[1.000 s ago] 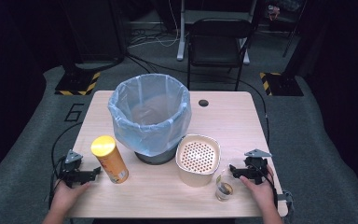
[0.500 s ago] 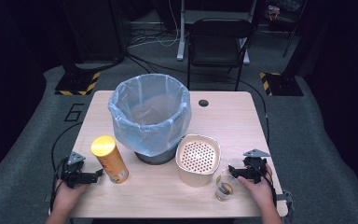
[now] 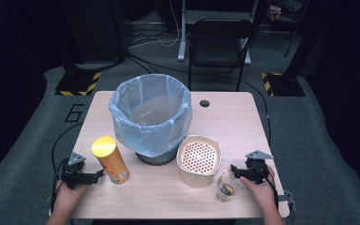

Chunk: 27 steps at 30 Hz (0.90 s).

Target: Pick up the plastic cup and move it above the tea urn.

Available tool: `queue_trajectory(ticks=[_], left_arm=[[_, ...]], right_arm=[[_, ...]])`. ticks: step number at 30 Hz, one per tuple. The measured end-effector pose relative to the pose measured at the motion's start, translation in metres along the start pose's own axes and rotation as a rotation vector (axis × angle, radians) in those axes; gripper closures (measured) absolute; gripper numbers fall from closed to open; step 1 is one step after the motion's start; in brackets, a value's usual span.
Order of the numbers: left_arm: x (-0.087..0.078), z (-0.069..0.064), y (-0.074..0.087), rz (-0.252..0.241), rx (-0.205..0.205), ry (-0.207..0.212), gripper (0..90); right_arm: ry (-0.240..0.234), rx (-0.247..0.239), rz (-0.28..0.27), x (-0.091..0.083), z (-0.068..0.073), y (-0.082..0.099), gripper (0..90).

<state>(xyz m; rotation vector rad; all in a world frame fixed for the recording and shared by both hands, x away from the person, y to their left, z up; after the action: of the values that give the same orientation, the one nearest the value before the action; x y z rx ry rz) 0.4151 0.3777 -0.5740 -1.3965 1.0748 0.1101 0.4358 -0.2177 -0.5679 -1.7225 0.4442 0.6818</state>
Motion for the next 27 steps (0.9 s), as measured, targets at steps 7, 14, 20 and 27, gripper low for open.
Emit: queue_trajectory(ticks=[7,14,20,27], left_arm=[[0.000,0.000,0.000,-0.002,-0.004,0.002,1.0],[0.000,0.000,0.000,-0.001,-0.003,0.001,1.0],[0.000,0.000,0.000,0.000,-0.001,-0.005,1.1],[0.000,0.000,0.000,-0.002,-0.004,-0.006,1.1]], right_arm=[[0.003,0.006,0.006,-0.004,-0.001,0.000,29.4],[-0.008,0.017,0.020,-0.006,-0.004,-0.001,35.7],[-0.038,0.046,0.037,-0.012,-0.005,-0.001,39.0],[-0.038,0.062,0.001,-0.028,-0.009,-0.010,42.7]])
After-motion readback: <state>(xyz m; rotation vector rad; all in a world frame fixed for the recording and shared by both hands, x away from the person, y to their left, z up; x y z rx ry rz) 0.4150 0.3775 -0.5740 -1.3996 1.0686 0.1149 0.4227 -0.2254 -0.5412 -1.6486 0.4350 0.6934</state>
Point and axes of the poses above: each handheld gripper's, and its own axes: x roughly forward along the jaws, y roughly out of its underside, z roughly to its left, the point moved 6 cm from there along x, roughly forward along the jaws, and after that the axes turned 15 degrees about y, right-handed, at the moved point
